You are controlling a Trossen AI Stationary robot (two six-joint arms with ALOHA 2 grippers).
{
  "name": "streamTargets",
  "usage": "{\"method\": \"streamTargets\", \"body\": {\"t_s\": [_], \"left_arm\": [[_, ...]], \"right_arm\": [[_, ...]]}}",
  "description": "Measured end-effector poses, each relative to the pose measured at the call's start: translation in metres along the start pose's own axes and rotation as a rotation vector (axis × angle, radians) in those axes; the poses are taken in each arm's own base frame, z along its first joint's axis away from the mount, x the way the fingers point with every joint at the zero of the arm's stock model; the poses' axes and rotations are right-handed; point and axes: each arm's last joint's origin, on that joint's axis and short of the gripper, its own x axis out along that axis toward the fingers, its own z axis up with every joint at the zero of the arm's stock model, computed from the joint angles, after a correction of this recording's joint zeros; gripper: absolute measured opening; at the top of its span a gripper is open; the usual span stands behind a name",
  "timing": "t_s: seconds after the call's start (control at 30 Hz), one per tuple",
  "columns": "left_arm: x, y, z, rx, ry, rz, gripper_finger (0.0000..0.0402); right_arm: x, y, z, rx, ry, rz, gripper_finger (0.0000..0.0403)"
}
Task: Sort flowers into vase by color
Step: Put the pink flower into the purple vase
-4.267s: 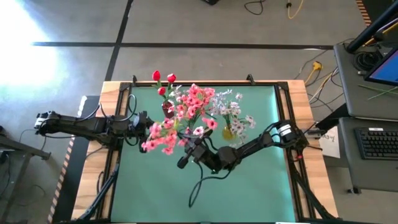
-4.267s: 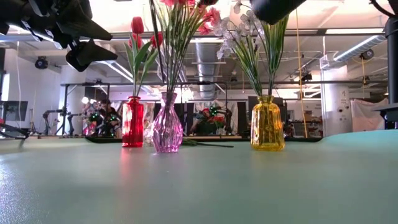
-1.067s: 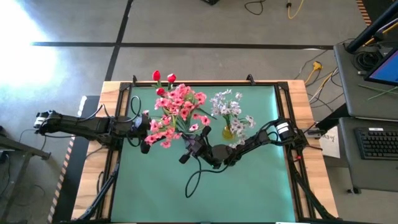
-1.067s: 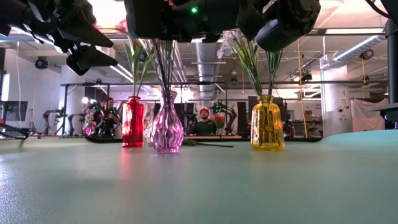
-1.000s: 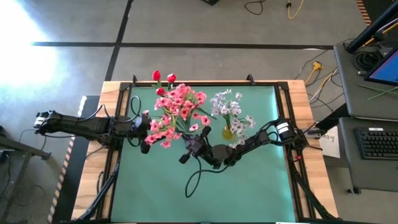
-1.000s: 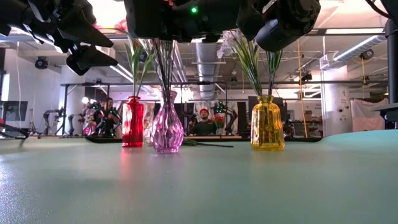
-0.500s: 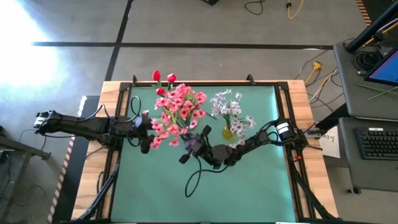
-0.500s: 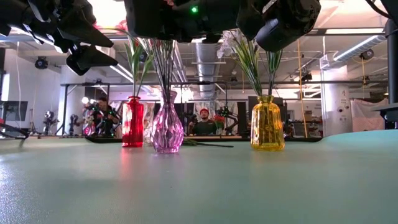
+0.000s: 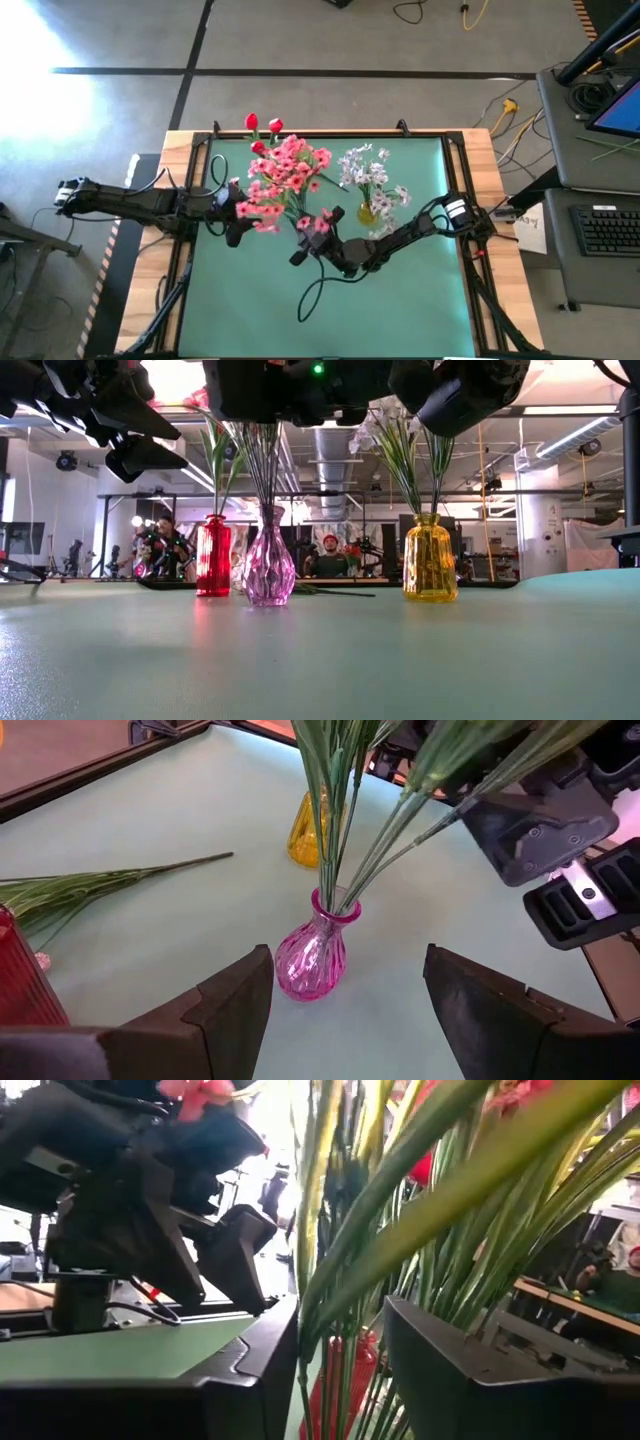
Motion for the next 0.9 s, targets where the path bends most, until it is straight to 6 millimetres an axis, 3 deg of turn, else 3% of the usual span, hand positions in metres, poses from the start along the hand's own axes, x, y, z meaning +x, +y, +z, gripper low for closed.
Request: {"method": "streamTargets", "body": {"t_s": [0.9], "left_arm": [[0.0, 0.0, 0.0, 0.0, 0.0, 0.0, 0.0249]], "right_arm": [[-0.0097, 0.0054, 0.0029, 0.005, 0.007, 0.005, 0.0239]]}}
